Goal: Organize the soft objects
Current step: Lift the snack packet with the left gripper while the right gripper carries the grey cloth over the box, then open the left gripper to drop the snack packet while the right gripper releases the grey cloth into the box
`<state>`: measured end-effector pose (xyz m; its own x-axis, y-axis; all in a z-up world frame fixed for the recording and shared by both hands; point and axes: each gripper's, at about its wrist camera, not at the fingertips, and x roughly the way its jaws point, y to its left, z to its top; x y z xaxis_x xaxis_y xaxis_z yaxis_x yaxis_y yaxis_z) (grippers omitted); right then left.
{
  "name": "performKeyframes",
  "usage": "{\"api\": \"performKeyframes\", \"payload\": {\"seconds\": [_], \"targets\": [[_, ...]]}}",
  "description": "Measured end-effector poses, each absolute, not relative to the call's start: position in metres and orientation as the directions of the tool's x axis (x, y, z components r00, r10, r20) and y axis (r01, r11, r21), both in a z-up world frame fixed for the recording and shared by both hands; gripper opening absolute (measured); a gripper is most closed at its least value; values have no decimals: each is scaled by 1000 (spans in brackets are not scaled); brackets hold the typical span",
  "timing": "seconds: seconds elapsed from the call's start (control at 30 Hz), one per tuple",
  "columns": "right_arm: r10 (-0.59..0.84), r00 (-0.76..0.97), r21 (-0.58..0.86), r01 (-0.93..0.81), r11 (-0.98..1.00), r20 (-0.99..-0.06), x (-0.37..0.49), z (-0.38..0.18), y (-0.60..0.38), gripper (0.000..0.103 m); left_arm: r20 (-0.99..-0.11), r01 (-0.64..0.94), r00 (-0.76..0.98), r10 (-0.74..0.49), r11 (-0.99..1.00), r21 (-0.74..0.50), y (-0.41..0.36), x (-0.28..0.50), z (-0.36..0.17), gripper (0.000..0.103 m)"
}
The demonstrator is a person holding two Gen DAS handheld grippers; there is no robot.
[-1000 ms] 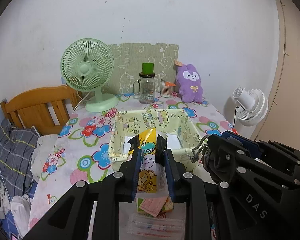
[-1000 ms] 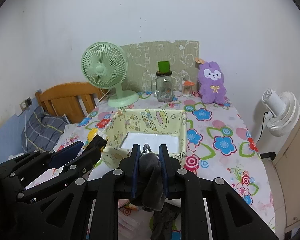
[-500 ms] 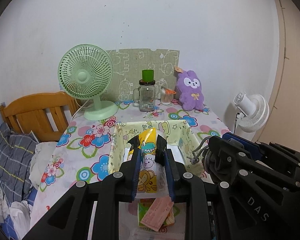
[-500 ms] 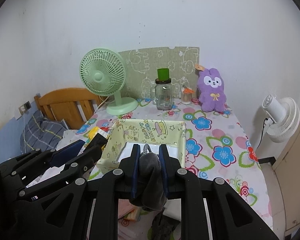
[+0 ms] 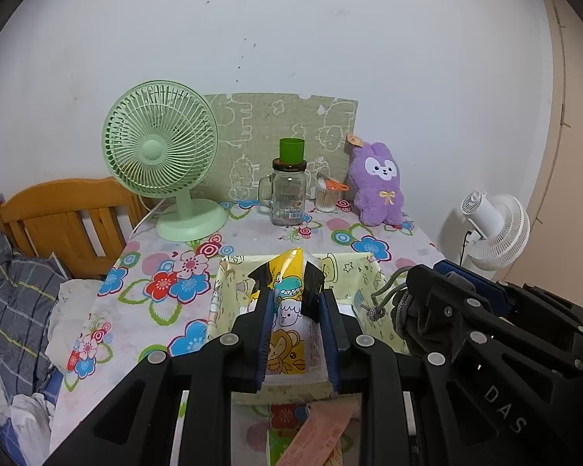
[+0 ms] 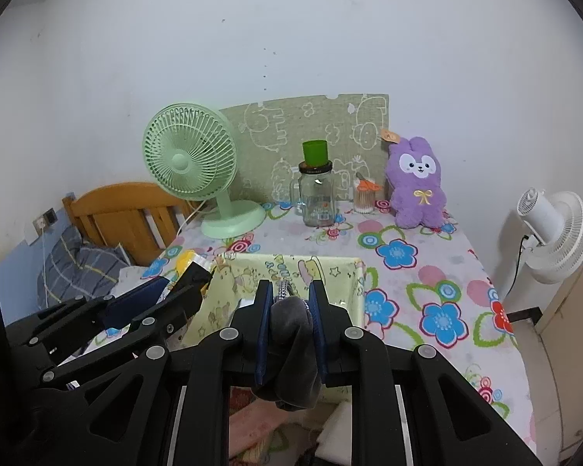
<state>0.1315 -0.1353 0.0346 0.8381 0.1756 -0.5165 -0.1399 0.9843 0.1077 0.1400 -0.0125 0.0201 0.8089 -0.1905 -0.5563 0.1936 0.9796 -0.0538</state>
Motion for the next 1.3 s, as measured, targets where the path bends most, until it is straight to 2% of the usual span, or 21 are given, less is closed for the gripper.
{"api": "performKeyframes", "payload": {"seconds": [0.6,1.13,1.23,1.3], "targets": [[199,820,137,-148,979,-537,195,13,-134,22,-606,151,779,-160,986,-66,-9,201,-10,23],[209,747,153,-144,978,-631,251,-29,-137,22,-702,124,705,-102,992,-20,-21,240,-50,25],[212,728,159,-142,977,-652,258,-37,-136,22,-711,121,696,-103,992,-25,-20,244,-53,27],[206,720,157,-136,978,-662,262,-40,-135,22,-716,124,690,-106,992,-27,-20,246,-55,36]]}}
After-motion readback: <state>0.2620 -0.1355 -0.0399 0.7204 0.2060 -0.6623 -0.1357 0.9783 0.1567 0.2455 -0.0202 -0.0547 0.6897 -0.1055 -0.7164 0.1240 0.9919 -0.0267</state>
